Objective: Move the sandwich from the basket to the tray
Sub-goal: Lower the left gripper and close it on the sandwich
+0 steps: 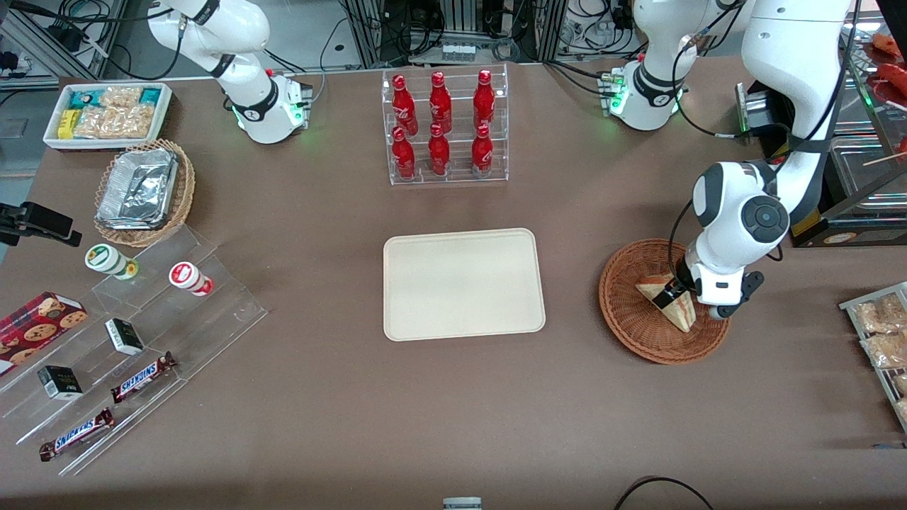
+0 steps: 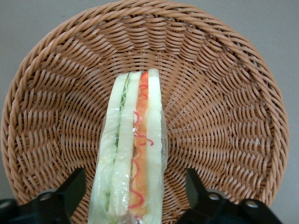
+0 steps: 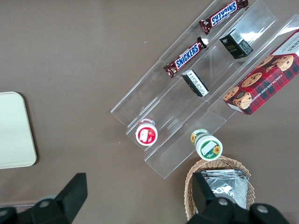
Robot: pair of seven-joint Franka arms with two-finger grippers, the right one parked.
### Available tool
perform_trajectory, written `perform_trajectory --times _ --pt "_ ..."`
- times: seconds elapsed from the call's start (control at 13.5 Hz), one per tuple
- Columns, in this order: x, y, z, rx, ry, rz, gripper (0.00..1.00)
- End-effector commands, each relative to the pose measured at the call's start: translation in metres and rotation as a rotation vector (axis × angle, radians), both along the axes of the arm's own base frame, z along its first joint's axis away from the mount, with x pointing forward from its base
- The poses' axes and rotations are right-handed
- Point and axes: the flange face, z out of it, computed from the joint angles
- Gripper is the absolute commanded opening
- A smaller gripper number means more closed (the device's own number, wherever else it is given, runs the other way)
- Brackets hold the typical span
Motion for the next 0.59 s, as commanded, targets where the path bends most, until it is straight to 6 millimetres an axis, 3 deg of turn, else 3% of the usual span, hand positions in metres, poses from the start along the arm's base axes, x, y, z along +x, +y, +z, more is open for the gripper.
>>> perform_trajectory --times 0.0,0.3,0.52 --pt "-0.004 -0.001 0.003 -0.002 0.013 0.028 0.02" --pt "-0.004 -0.002 0.018 0.004 0.041 0.009 0.00" --pt "0.019 -0.016 0.069 0.010 0.089 -0.031 0.00"
